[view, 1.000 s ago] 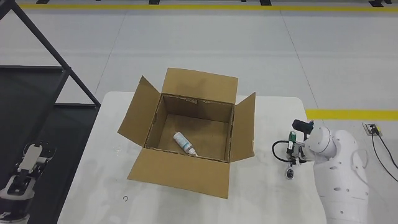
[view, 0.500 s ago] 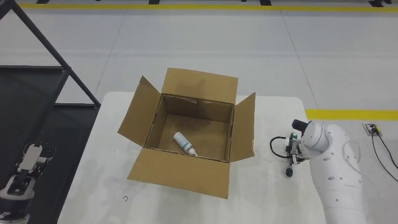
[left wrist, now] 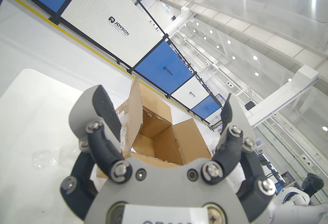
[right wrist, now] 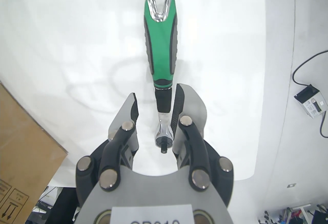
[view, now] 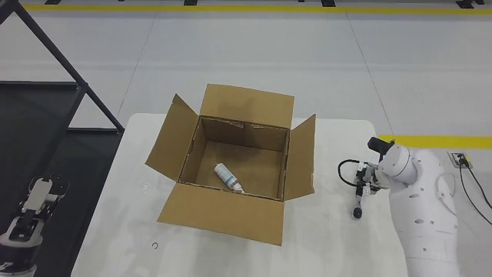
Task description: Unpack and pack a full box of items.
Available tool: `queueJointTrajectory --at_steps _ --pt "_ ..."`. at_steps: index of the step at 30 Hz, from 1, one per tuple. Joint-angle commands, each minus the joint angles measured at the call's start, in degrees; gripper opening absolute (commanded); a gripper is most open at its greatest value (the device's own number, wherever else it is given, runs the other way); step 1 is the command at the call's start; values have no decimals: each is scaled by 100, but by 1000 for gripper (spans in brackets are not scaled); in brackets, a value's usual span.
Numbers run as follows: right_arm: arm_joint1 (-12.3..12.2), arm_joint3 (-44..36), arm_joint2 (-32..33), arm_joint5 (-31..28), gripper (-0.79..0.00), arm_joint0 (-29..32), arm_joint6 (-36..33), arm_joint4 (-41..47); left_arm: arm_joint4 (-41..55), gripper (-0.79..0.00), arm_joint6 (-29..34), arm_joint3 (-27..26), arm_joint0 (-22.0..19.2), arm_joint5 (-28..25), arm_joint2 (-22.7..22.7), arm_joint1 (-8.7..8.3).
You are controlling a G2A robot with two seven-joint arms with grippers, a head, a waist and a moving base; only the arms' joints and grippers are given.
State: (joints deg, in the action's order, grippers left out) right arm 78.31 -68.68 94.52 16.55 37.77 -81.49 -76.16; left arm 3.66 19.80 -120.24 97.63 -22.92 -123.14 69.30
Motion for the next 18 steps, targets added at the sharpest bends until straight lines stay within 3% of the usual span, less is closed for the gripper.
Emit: queueJointTrajectory --at_steps 1,3,4,10,14,18 --pt "11 -783 -50 133 -465 145 -63 76 0 0 0 0 0 0 0 0" --pt "32 -1647 -186 268 -456 321 -130 115 0 0 0 0 0 0 0 0" --pt "42 -2042 -271 343 -400 413 -164 113 0 0 0 0 0 0 0 0" --pt "115 -3858 -994 504 -403 440 -120 154 0 0 0 0 0 0 0 0" --pt "206 -4181 -1738 646 -409 126 54 253 0 0 0 0 0 0 0 0" --pt "333 -3931 -2651 516 -406 -418 179 496 0 0 0 0 0 0 0 0"
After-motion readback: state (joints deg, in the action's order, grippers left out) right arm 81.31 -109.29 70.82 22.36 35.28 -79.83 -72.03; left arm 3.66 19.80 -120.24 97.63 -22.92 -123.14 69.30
